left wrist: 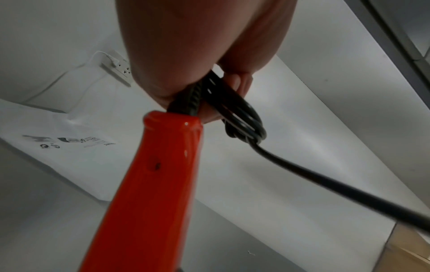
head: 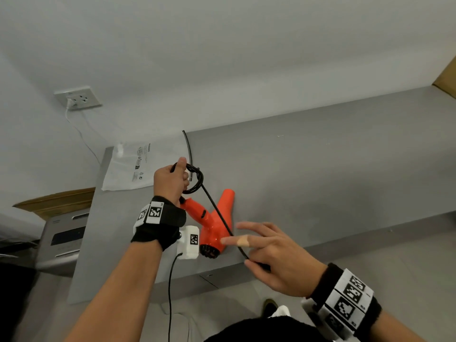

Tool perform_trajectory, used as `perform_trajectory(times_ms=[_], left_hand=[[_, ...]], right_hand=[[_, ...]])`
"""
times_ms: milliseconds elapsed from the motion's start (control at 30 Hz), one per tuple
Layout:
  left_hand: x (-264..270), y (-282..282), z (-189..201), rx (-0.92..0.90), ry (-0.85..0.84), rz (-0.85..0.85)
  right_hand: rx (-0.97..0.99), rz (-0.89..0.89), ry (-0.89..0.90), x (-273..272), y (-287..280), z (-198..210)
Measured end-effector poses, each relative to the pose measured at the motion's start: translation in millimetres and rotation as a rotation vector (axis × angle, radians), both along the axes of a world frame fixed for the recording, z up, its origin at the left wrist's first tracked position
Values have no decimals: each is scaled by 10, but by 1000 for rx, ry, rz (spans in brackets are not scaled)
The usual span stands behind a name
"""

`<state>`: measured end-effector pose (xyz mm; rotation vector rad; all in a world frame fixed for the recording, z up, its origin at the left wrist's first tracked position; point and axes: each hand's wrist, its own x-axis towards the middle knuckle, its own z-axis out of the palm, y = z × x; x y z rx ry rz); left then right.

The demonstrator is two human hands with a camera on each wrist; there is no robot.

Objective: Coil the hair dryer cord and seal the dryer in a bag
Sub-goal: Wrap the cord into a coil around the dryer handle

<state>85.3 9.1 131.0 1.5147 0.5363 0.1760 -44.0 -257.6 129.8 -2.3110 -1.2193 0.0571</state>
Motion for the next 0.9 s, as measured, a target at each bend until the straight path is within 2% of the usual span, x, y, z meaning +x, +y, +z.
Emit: perform_trajectory(times_ms=[100,167,267,333,500,567,700,900], left_hand=[[25,-81,33,17,-28,-35],[20,-144,47,6,-54,-54],[0,-205,63,8,-96,-99],[-27,-240,79,3,-110,-157],[-121,-307,117,-36,-183,-285],[-131,-310,116,-27,-187,-296],[-180,-367,112,42,-178,-362],[-248,-446,110,40,-170,-499]], right_hand=[[24,94,90,51,173,299],[170,104,229,134,215,434],[454,58,534,263,255,608],[564,-21,615,357,311,614],[458,-438,519,647,516,328],[408,-435,505,676,547,260],[324,-320,418,645,604,241],[263,-421,368,743,634,216]])
